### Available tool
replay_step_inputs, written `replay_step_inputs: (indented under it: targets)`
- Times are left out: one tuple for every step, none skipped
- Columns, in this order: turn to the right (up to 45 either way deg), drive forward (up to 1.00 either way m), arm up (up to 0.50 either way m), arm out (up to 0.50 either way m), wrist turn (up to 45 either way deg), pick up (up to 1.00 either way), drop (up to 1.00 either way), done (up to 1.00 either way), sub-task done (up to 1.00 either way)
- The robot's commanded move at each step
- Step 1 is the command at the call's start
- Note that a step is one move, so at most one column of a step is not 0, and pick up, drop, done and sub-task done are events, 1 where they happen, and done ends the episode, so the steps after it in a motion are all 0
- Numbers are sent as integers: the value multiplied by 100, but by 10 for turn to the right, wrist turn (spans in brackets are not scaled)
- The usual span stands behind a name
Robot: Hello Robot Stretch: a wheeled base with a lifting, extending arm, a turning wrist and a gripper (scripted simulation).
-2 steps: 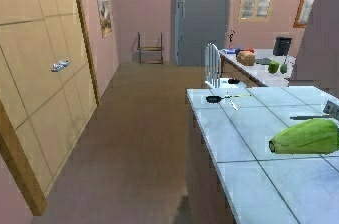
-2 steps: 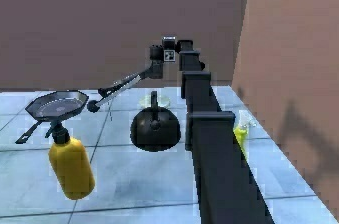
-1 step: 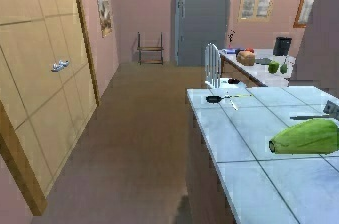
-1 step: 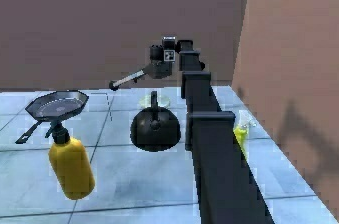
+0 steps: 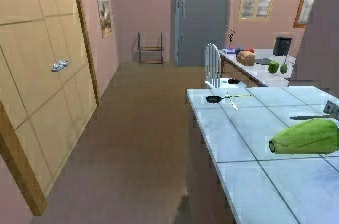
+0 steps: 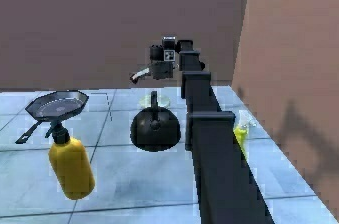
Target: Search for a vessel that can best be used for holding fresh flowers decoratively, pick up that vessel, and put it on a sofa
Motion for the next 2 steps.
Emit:
replay_step_inputs:
  targets:
    - [0, 0, -14, 0, 0, 0, 0, 0, 0]
    - [0, 0, 0, 0, 0, 100, 0, 0, 0]
